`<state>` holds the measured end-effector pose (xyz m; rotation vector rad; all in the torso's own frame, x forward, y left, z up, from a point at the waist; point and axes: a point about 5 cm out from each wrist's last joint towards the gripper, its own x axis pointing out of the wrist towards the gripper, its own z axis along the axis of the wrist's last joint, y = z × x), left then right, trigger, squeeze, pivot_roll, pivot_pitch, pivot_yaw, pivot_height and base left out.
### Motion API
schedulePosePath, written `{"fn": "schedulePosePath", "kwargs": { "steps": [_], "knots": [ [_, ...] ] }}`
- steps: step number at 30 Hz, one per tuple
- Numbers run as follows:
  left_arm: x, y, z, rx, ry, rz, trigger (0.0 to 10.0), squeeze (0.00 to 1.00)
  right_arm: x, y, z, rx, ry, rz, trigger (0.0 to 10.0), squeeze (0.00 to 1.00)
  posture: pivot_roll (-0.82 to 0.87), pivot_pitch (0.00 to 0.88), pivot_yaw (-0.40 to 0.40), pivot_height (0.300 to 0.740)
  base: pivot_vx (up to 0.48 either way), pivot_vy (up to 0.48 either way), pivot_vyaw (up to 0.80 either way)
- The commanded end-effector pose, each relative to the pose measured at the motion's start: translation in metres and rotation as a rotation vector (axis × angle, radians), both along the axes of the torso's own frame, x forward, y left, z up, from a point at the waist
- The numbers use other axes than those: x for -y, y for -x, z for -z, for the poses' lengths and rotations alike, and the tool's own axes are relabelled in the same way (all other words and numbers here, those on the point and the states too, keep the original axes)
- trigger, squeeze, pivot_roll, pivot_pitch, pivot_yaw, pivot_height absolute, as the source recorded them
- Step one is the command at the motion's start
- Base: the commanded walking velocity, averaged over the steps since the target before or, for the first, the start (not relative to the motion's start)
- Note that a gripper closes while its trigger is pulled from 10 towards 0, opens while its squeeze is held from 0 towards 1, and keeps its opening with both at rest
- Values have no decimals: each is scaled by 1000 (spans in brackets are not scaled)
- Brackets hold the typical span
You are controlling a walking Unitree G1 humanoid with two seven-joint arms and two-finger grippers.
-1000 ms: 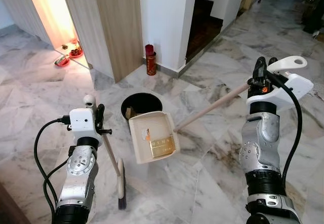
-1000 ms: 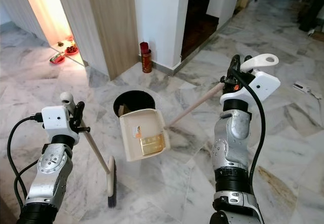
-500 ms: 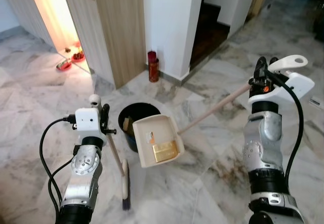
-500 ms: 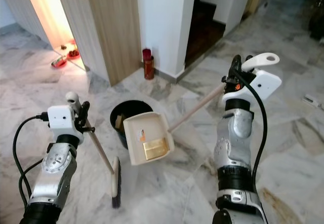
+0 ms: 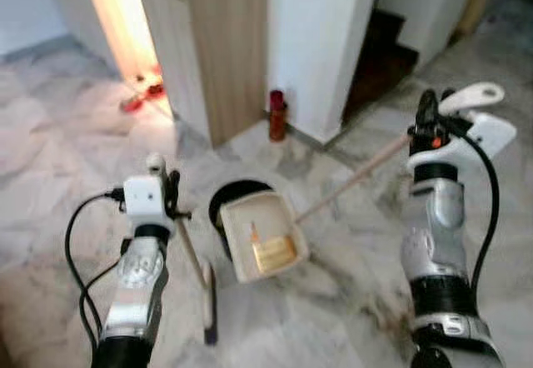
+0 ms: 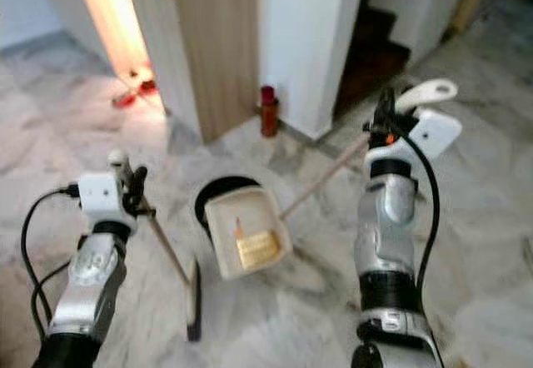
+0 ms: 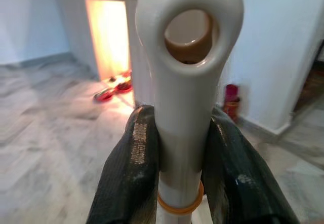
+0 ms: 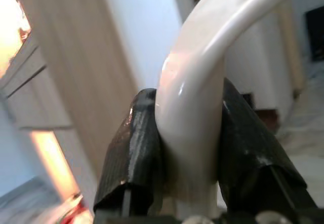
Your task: Sweep floor
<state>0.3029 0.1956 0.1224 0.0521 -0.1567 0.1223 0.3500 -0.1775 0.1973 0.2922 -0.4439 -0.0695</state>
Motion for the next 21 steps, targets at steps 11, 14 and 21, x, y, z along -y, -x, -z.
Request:
{"fn": "schedulePosePath", "kwargs": {
  "steps": [11, 14, 21],
  "knots": [
    [6, -3, -10, 44, -11, 22, 10000, 0, 6, 3, -31, 139, -26, 11, 10000, 0, 4, 0, -6, 740, 378, 0, 0],
    [6, -3, -11, 44, -13, 20, 10000, 0, 5, 4, -34, 151, -32, 5, 10000, 0, 5, 0, -6, 740, 379, 0, 0],
    [6, -3, -11, 46, -12, 23, 10000, 0, 6, 5, -41, 178, -50, 0, 10000, 0, 3, 0, -4, 740, 377, 0, 0]
  ]
}}
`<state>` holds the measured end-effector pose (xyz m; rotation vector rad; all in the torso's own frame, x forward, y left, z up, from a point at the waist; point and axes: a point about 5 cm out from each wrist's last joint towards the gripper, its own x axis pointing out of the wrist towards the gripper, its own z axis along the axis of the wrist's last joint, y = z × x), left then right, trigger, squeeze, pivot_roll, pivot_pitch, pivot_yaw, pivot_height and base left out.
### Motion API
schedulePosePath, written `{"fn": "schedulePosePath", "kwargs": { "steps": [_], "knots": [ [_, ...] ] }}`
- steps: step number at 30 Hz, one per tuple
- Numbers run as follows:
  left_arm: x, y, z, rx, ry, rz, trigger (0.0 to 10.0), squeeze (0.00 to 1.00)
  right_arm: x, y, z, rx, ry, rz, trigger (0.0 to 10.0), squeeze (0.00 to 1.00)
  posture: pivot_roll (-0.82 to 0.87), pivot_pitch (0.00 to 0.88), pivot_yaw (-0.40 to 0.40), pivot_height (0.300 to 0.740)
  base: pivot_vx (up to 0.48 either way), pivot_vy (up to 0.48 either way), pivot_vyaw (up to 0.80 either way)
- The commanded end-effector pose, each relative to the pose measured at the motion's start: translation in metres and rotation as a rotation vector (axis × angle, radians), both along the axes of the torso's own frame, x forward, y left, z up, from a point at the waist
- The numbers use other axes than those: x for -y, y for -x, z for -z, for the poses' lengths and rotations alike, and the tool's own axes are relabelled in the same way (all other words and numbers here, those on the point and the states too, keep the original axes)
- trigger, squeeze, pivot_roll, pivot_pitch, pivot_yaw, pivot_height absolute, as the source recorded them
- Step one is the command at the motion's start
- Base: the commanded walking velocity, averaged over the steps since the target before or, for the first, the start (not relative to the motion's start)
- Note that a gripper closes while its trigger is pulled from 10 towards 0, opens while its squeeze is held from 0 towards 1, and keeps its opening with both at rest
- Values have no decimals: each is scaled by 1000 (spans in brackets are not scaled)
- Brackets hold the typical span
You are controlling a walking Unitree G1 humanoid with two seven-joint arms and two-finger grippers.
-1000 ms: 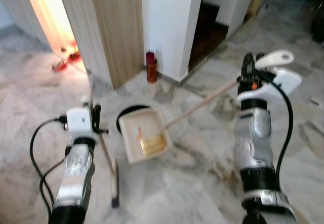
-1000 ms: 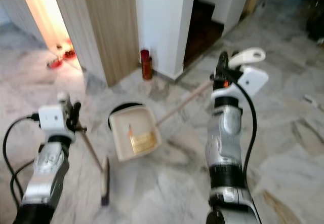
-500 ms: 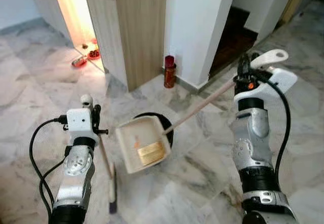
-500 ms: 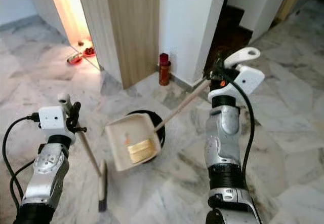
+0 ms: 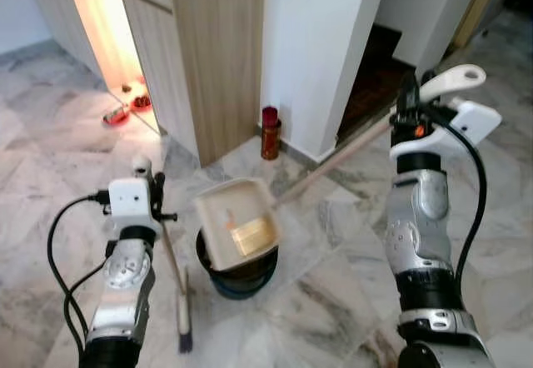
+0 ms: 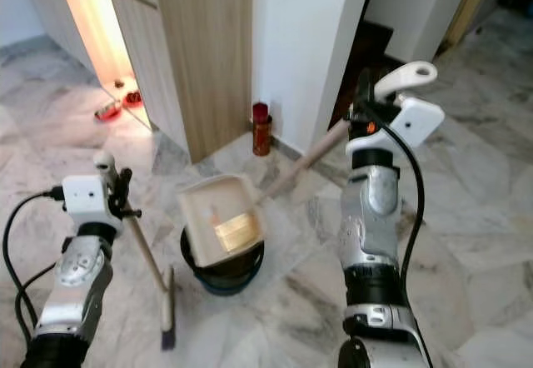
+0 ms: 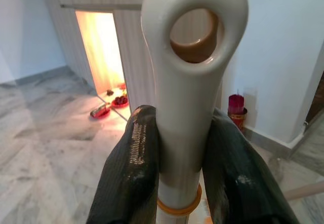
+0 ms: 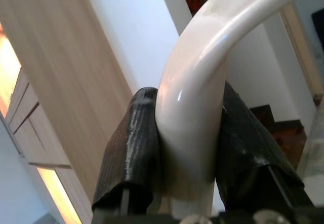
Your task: Sweep floor
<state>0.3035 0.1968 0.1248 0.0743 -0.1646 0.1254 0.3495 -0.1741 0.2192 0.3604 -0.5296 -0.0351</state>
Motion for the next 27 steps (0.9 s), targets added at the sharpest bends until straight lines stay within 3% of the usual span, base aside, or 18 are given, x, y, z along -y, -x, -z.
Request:
{"fn": "schedulePosePath", "kwargs": {
  "steps": [1, 5, 11, 23, 27],
  "knots": [
    [8, -3, -9, 39, 11, 28, 10000, 0, 9, 4, -20, 86, 4, 36, 10000, 0, 3, 0, -4, 740, 379, 0, 0],
    [8, -3, -9, 40, 13, 28, 10000, 0, 8, 4, -20, 87, 8, 32, 10000, 0, 3, 0, -5, 740, 367, 0, 0],
    [9, -3, -9, 45, 14, 35, 10000, 0, 6, 3, -19, 74, 28, 16, 10000, 0, 3, 0, -5, 740, 0, 0, 0],
    [10, -2, -8, 44, 17, 39, 10000, 0, -10, 3, -21, 113, 233, -66, 10000, 0, 3, 0, -4, 740, 0, 0, 0],
    [10, -2, -8, 44, 17, 40, 10000, 0, -15, 4, -23, 134, 250, -93, 10000, 0, 3, 0, -3, 740, 0, 0, 0]
  ]
}}
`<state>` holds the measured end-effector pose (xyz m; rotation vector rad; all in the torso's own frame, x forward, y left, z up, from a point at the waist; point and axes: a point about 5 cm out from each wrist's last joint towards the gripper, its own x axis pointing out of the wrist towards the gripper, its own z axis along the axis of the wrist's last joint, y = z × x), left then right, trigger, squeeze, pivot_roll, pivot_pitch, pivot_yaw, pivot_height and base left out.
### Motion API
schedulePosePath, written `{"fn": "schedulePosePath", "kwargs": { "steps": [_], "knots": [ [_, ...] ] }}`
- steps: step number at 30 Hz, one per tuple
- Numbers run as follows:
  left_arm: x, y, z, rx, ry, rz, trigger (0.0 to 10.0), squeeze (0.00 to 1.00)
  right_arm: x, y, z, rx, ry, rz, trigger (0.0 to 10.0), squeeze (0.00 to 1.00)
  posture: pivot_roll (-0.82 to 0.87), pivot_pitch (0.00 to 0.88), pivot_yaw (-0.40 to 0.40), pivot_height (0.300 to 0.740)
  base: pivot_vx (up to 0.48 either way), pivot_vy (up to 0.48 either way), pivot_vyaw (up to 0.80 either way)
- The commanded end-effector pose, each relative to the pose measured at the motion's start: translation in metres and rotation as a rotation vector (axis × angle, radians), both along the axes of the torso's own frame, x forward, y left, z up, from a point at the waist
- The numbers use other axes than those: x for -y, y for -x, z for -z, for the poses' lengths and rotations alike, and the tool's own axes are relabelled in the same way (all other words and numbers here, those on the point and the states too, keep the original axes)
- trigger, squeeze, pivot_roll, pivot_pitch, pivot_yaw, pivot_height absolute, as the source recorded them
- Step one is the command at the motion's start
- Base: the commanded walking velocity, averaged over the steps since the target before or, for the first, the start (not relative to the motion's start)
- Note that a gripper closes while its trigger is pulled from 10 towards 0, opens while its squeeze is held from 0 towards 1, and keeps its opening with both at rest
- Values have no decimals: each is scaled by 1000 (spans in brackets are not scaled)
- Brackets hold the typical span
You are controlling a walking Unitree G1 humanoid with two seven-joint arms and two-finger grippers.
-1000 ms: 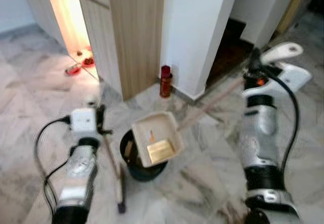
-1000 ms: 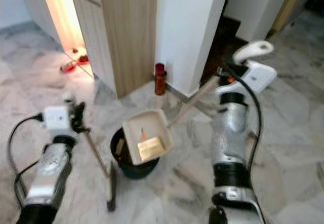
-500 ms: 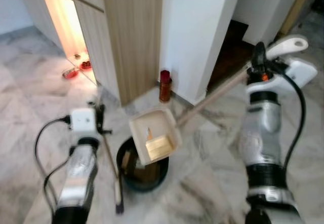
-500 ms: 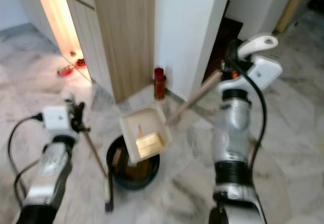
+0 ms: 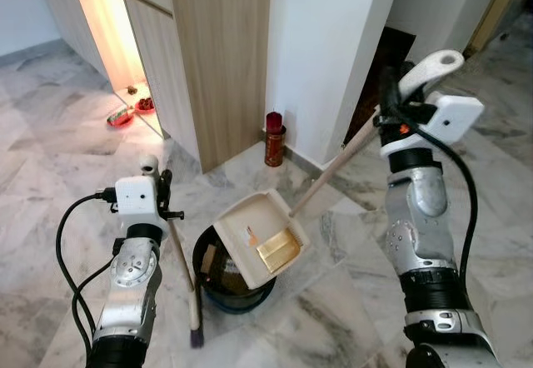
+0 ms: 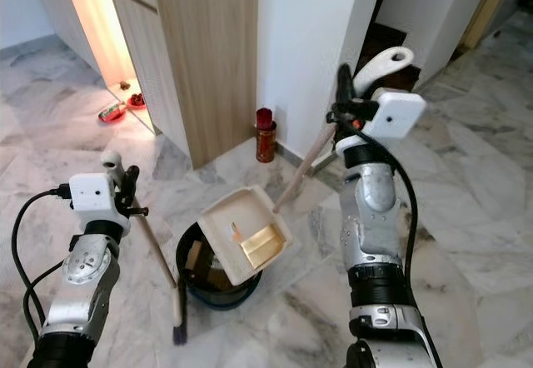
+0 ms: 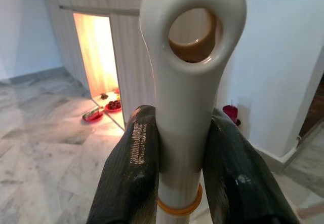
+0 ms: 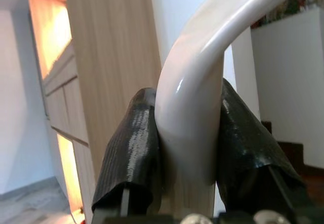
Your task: Sweep floor
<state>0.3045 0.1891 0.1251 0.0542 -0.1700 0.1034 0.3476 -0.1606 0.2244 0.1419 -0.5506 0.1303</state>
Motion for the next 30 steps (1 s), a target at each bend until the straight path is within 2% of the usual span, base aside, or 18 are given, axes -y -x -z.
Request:
{"fn": "schedulePosePath", "kwargs": {
  "steps": [1, 6, 9, 17, 30],
  "knots": [
    [2, -1, -8, 39, 0, 16, 10000, 0, -2, 2, -18, 91, -4, -9, 10000, 0, 3, 0, -3, 740, 0, 0, 0],
    [3, -1, -8, 42, 2, 20, 10000, 0, -9, 3, -23, 127, -13, -47, 10000, 0, 4, 0, -2, 740, 0, 0, 0],
    [3, -1, -9, 47, 2, 21, 10000, 0, -8, 5, -29, 176, -36, -10, 10000, 0, 8, 0, -2, 740, 0, 0, 0],
    [3, -1, -10, 50, 4, 23, 10000, 0, -12, 9, -35, 239, 1, -38, 10000, 0, 7, 0, -2, 740, 0, 0, 0],
    [2, -1, -10, 55, 6, 23, 10000, 0, -22, 10, -32, 269, 104, -60, 10000, 0, 13, 0, -7, 740, 0, 0, 0]
  ]
}}
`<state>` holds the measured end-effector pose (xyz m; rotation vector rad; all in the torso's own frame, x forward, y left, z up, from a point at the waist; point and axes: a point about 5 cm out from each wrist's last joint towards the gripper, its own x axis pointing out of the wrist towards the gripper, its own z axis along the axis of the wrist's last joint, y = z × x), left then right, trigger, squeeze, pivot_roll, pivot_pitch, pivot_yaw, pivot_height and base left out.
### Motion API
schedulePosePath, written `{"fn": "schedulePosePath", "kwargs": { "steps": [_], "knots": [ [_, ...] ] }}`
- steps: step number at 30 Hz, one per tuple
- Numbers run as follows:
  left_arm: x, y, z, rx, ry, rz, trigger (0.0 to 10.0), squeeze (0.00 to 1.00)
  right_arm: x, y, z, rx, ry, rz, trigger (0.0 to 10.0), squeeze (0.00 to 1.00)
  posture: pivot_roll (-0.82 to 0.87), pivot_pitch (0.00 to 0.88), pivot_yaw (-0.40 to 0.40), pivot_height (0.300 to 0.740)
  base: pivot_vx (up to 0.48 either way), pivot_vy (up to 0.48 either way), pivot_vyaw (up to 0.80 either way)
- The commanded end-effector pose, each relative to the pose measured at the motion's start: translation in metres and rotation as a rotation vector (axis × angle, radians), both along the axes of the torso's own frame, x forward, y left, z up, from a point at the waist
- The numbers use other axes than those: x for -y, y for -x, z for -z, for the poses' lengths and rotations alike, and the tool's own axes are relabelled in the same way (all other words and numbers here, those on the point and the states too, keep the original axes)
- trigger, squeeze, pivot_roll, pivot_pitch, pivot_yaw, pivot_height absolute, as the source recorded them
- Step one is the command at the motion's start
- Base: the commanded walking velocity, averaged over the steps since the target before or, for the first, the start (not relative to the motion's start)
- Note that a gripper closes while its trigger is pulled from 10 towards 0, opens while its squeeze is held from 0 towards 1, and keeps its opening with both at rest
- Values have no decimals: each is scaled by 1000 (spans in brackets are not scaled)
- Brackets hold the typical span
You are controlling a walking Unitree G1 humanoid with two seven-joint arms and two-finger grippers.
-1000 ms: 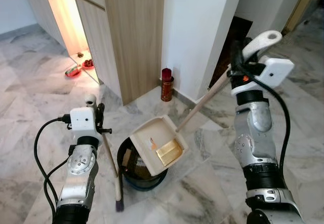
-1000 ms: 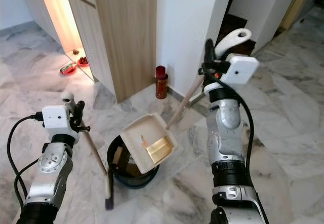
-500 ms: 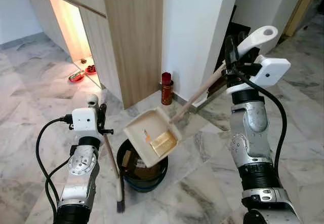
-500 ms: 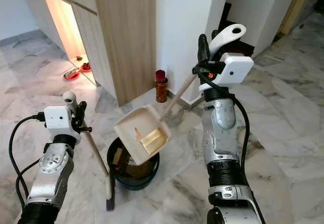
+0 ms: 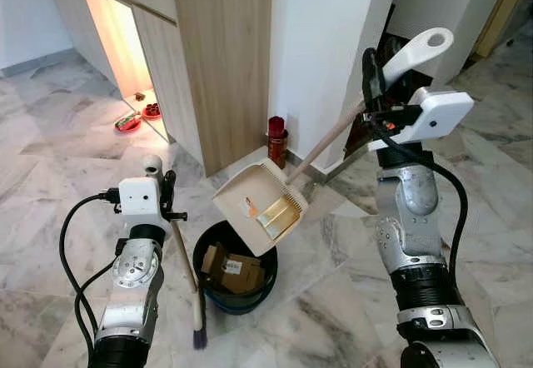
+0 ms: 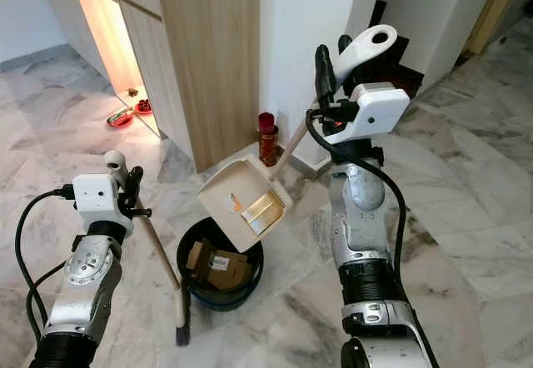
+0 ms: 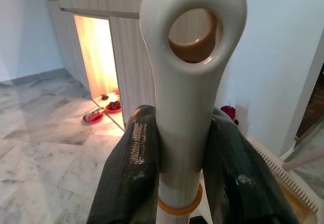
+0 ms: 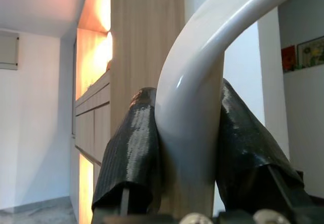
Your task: Sweep floor
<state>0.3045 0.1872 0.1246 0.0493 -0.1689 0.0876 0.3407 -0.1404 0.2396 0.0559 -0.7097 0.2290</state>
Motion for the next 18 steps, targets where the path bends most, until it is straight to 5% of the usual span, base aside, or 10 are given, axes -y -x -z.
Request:
{"fn": "schedulePosePath", "kwargs": {
  "steps": [1, 18],
  "knots": [
    [1, -1, -11, 57, 3, 7, 10000, 0, -2, 3, -17, 101, 13, -3, 10000, 0, 13, 0, -7, 740, 0, 0, 0],
    [0, -1, -12, 60, 1, 4, 10000, 0, -13, 7, -22, 148, -13, -75, 10000, 0, 15, 0, -6, 740, 0, 0, 0]
  ]
}}
